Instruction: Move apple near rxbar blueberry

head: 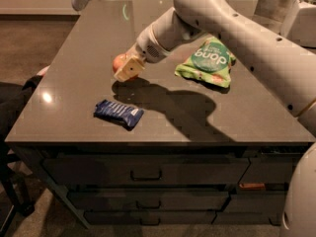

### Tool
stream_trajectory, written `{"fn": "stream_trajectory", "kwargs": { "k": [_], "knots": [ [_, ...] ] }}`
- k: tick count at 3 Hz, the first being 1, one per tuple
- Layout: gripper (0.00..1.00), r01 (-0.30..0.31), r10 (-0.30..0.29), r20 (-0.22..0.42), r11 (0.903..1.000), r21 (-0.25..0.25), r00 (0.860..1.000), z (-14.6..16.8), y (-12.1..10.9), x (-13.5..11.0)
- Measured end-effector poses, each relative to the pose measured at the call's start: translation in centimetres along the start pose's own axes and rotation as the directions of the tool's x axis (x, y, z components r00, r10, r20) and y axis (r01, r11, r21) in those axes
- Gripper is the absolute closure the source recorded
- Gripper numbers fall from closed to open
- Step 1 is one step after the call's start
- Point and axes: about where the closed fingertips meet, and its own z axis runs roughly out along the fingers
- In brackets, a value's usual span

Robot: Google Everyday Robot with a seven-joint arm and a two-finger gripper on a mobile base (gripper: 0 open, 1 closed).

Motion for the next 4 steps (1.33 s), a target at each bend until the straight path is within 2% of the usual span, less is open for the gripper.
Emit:
{"fn": "stream_trajectory", "kwargs": {
  "k": [1, 2, 3, 4],
  "knots": [
    [1.00, 0.050, -0.052, -0.027, 0.9967, -0.064, 0.998, -0.6, 1.8, 0.9],
    [1.00, 0.078, -0.083, -0.040, 0.9883, -0.132, 0.996, -0.9, 3.5, 2.1],
    [0.83, 0.094, -0.102, -0.036, 0.9783, -0.185, 0.994, -0.7, 4.9, 3.1],
    [0.58, 0.115, -0.124, -0.020, 0.9625, -0.246, 0.992, -0.4, 6.3, 3.6]
  ]
}}
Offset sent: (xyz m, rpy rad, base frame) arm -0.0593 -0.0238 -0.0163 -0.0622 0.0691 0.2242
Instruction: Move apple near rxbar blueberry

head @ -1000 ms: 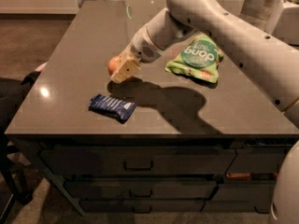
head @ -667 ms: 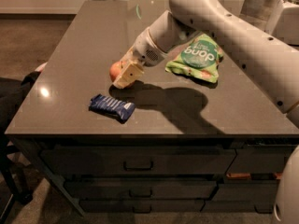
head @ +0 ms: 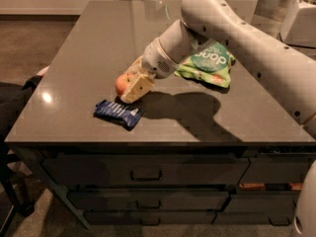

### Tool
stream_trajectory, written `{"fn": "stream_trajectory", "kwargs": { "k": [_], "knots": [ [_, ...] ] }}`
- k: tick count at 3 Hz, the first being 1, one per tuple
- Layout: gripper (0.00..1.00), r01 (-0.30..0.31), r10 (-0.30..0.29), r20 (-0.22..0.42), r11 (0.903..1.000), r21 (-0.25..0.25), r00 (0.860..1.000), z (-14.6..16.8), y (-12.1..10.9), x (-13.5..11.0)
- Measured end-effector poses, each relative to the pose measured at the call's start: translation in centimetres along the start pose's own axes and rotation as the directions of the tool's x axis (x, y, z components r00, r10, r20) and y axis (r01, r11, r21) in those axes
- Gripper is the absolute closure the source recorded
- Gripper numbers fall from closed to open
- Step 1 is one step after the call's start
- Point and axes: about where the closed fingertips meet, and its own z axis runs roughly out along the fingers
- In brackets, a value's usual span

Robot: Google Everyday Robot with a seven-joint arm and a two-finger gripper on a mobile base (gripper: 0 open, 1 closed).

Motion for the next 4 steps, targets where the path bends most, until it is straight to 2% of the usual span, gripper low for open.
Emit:
{"fn": "stream_trajectory", "kwargs": {
  "k": [1, 2, 3, 4],
  "knots": [
    [0.35, 0.037, -0.037, 0.021, 0.9987, -0.035, 0.999, 0.31, 0.88, -0.05],
    [0.04, 0.043, -0.042, 0.023, 0.9981, -0.043, 0.999, 0.62, 1.01, -0.11],
    [0.00, 0.044, -0.043, 0.023, 0.9980, -0.045, 0.999, 0.74, 1.04, -0.14],
    [0.00, 0.044, -0.043, 0.023, 0.9980, -0.045, 0.999, 0.74, 1.04, -0.14]
  ]
}}
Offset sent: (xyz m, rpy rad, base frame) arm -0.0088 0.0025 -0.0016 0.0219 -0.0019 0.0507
